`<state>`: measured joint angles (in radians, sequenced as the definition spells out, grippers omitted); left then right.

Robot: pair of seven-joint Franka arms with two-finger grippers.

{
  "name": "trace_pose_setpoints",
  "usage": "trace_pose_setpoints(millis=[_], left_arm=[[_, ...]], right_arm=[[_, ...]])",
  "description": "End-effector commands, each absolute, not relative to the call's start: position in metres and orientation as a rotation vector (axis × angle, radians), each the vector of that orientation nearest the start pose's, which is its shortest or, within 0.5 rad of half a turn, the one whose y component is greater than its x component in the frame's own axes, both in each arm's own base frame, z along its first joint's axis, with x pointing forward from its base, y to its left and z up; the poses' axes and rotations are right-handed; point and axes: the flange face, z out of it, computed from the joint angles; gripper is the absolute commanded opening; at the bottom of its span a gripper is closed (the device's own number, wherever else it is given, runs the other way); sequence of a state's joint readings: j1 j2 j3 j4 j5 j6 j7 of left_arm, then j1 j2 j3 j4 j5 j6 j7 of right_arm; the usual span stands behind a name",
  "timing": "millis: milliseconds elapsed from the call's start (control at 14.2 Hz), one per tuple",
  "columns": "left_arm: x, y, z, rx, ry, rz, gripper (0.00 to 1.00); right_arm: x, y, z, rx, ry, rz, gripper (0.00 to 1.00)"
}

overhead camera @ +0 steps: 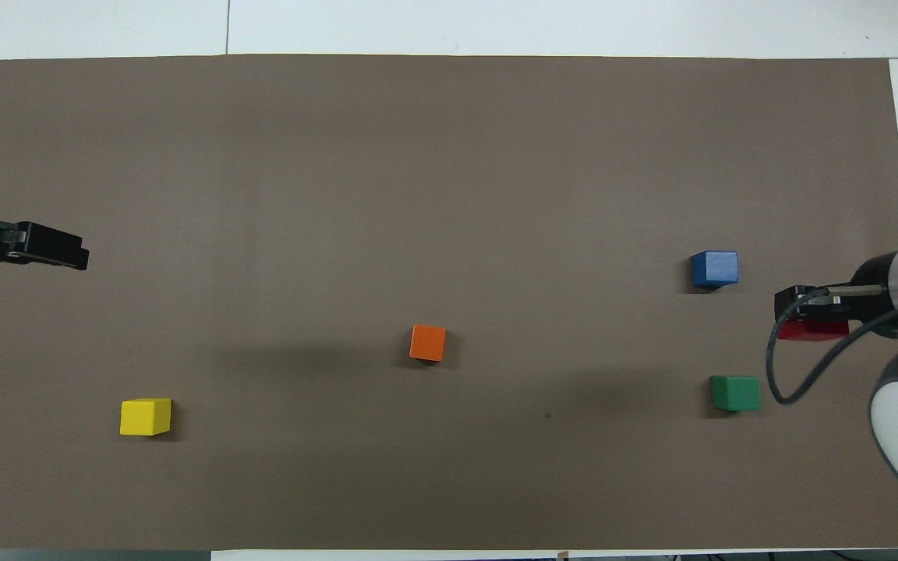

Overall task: Transfer red block to right arm and stack on blue block
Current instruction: 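Carry the red cube with the right gripper above the blue cube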

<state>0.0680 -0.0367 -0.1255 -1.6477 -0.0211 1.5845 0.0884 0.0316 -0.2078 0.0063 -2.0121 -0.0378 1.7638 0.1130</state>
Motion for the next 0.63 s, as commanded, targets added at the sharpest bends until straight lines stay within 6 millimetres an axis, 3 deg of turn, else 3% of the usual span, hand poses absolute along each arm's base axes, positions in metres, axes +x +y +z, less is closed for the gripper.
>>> trace_pose_setpoints(millis=[0,282,564], left_arm=[[0.537,-0.045,0.617,-3.132,0.161,0.063,1.00],[0.534,-0.050,0.619,-3.108,0.178,0.059,1.00],[0.534,-0.040,0.622,-3.113,0.143,0.038,1.00]], right_arm=[[0.509,0.010,0.499,-3.228,0.198,0.081,0.00],[0.529,0.010,0.425,-3.228,0.167,-0.063,0.00],[0.544,0.003,0.392,-3.231,0.150,-0.150,0.00]])
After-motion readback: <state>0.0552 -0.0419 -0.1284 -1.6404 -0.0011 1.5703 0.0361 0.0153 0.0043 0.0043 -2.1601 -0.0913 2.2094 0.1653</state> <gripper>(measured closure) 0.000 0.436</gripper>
